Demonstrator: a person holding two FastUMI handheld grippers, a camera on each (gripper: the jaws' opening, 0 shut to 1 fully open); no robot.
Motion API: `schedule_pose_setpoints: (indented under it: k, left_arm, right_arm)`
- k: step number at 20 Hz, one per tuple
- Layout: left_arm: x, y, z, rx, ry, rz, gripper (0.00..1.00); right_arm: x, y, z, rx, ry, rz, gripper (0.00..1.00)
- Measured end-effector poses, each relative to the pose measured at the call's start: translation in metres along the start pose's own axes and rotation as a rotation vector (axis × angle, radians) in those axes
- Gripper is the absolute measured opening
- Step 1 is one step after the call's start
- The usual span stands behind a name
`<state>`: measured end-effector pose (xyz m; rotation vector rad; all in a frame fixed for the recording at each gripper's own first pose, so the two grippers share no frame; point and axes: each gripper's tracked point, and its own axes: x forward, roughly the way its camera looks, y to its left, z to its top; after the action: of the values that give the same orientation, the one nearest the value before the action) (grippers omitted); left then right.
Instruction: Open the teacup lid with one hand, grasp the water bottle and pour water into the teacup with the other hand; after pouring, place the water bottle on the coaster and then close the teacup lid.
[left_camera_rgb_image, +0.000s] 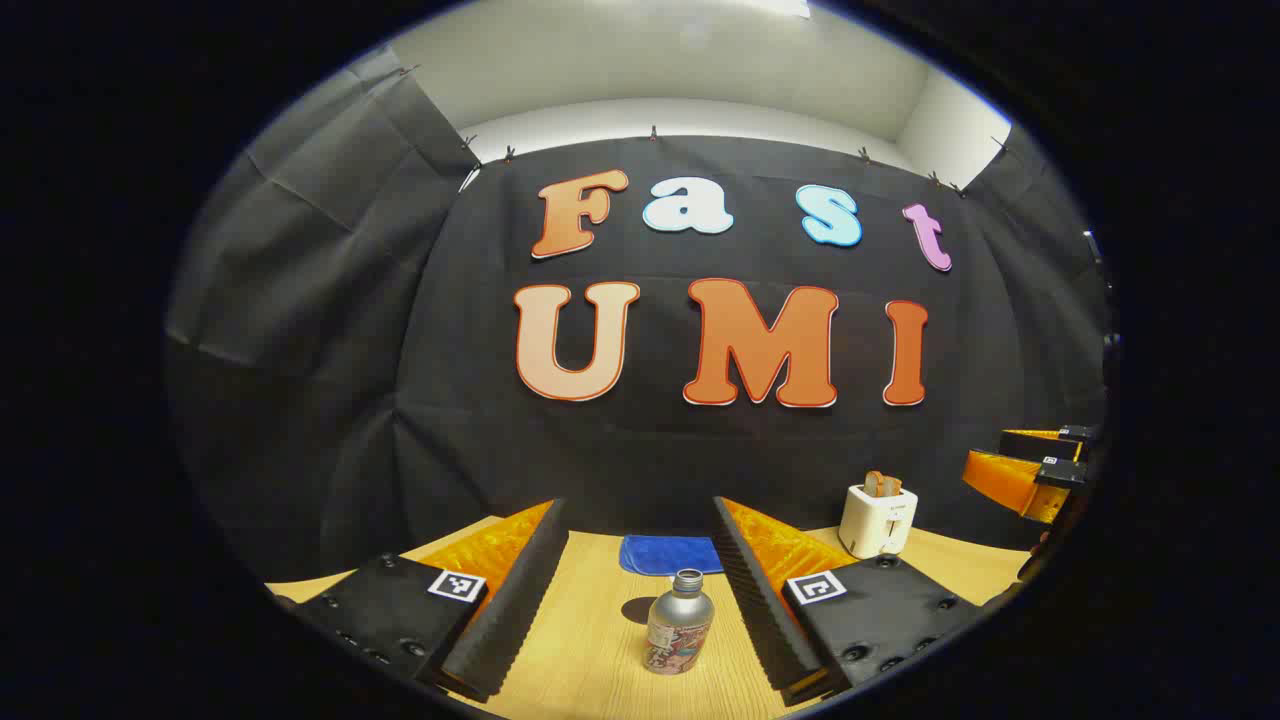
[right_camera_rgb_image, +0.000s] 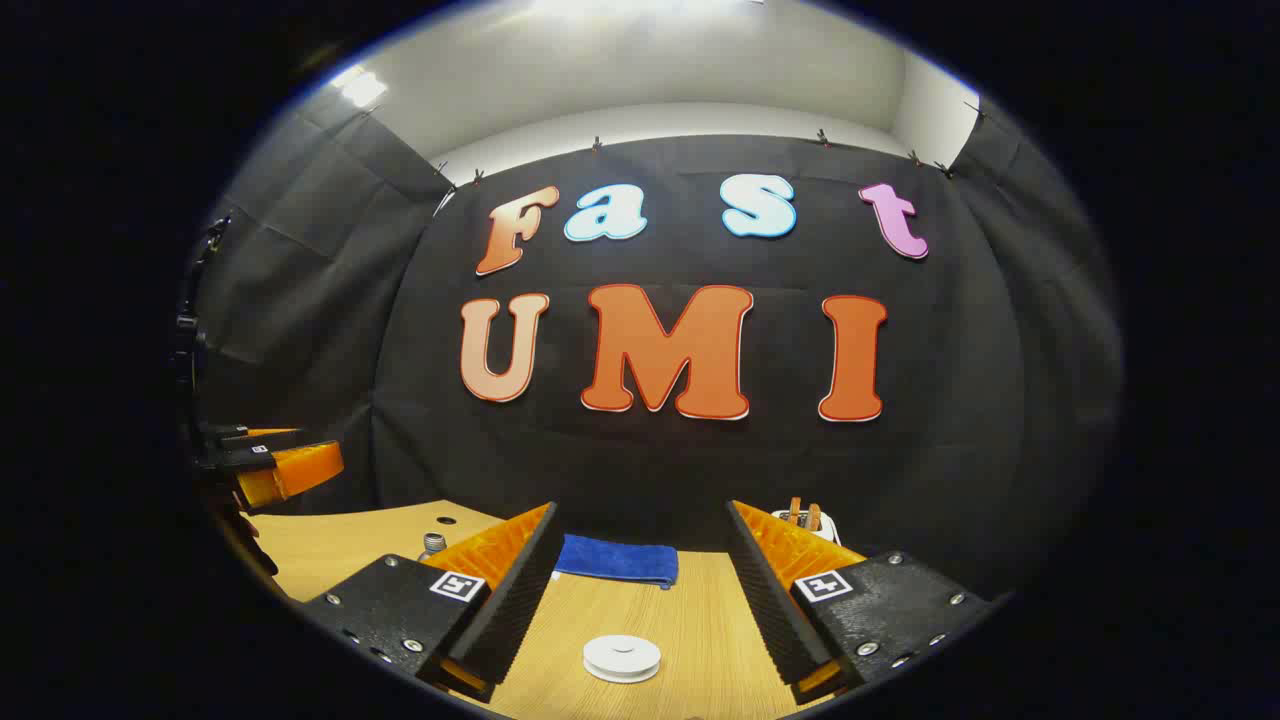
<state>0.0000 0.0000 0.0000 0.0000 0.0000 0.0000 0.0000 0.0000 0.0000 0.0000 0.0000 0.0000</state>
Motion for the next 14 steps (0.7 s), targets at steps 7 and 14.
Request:
schedule_pose_setpoints:
  k: [7, 14]
  left_arm:
    - [0.009, 0.003, -0.008, 0.004, 0.007, 0.007, 0.96]
    - [0.016, 0.006, -0.033, 0.009, 0.051, 0.047, 0.96]
  right_arm:
    - [0.008, 0.0, -0.008, 0.009, 0.001, -0.004, 0.96]
    - [0.015, -0.001, -0.014, 0.046, 0.011, 0.007, 0.96]
